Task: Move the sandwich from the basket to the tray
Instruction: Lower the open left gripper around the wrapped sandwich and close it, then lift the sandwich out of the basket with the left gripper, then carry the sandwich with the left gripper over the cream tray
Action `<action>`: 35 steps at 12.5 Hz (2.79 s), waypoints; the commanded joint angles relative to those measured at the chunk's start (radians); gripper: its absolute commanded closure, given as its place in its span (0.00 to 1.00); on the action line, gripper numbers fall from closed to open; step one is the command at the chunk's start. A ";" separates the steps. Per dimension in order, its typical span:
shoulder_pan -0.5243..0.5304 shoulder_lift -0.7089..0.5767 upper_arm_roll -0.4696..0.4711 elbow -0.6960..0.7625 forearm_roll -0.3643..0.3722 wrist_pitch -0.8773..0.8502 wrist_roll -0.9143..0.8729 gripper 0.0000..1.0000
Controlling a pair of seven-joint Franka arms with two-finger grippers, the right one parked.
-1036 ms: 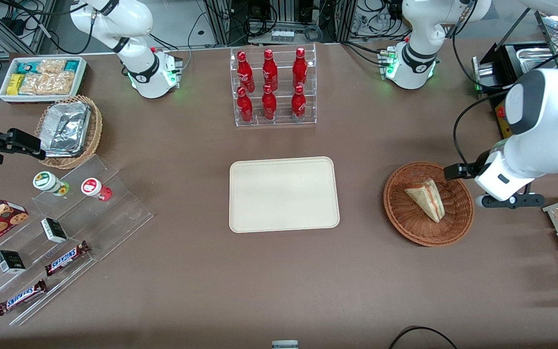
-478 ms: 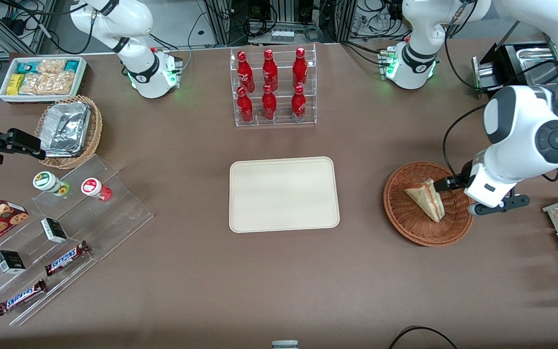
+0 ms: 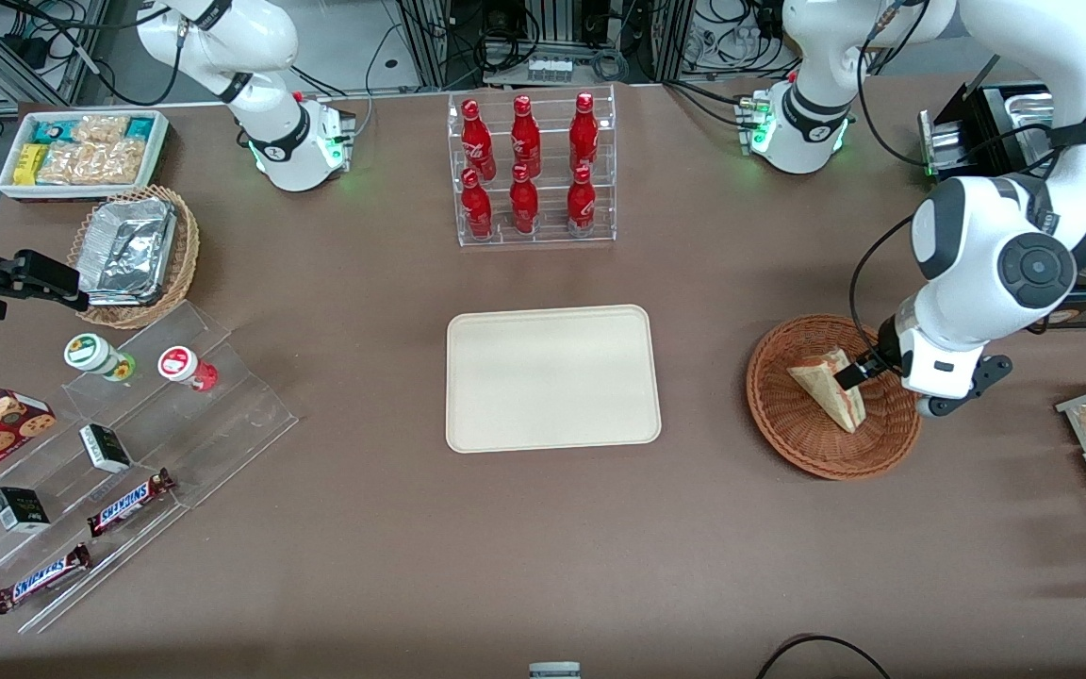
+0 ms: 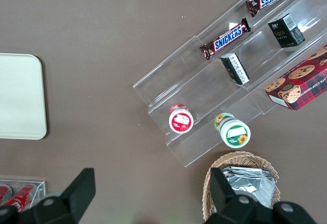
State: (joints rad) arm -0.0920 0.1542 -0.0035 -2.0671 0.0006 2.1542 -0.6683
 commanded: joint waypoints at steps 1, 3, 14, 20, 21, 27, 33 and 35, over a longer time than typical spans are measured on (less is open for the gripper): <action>-0.003 -0.044 -0.001 -0.099 -0.010 0.097 -0.074 0.00; -0.003 -0.042 -0.001 -0.139 -0.008 0.151 -0.074 0.00; 0.000 0.025 -0.001 -0.222 -0.010 0.358 -0.079 0.00; 0.003 0.074 -0.001 -0.246 -0.013 0.450 -0.080 0.07; 0.003 0.077 -0.001 -0.248 -0.014 0.452 -0.086 0.37; -0.003 0.022 -0.003 -0.223 -0.013 0.337 -0.091 1.00; -0.008 0.011 -0.108 0.007 -0.010 -0.025 -0.017 1.00; -0.008 0.016 -0.177 0.025 -0.008 -0.053 -0.014 1.00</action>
State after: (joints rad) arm -0.0981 0.1597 -0.1328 -2.0698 -0.0023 2.1357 -0.7021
